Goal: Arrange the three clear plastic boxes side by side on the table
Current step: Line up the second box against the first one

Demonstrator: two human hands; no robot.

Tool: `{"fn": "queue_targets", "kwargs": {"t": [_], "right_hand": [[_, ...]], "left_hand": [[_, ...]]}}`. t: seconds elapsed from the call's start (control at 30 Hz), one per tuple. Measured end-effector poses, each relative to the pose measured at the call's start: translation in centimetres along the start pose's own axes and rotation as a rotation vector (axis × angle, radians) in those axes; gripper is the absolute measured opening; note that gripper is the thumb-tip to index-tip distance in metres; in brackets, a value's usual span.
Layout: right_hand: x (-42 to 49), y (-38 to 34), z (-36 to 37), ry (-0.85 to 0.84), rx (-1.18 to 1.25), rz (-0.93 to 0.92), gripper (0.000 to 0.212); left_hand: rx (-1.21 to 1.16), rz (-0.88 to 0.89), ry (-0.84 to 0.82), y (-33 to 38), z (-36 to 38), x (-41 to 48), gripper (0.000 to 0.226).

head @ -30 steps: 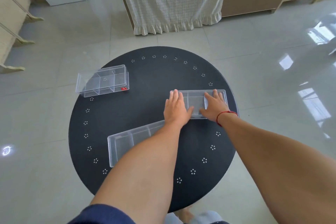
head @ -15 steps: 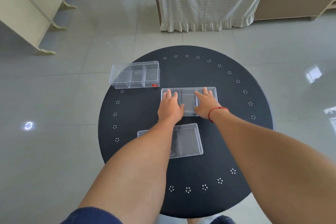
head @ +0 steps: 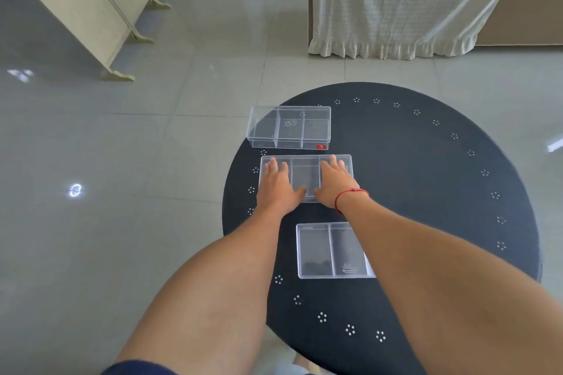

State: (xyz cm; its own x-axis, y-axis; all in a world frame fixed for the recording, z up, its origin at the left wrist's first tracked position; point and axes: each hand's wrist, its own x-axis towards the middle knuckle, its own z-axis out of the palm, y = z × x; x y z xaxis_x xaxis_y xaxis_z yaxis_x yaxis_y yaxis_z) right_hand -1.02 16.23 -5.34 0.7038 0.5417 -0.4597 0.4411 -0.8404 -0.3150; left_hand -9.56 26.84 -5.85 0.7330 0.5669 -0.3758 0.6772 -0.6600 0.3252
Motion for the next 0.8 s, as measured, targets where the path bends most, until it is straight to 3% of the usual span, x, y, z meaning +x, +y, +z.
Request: {"fn": "queue_targets", "kwargs": {"t": [0.3,0.8], "right_hand": [[1.2,-4.8,0.8,0.009,-0.001,-0.016,0.07],[1.8,-5.0,0.8,0.059,0.007,0.019,0.071]], "left_hand": [[-0.01,0.031,0.011,-4.3,-2.7,1.8,0.083],[-0.044,0.068,0.047,-4.5,-3.1,3.5,0.079]]}}
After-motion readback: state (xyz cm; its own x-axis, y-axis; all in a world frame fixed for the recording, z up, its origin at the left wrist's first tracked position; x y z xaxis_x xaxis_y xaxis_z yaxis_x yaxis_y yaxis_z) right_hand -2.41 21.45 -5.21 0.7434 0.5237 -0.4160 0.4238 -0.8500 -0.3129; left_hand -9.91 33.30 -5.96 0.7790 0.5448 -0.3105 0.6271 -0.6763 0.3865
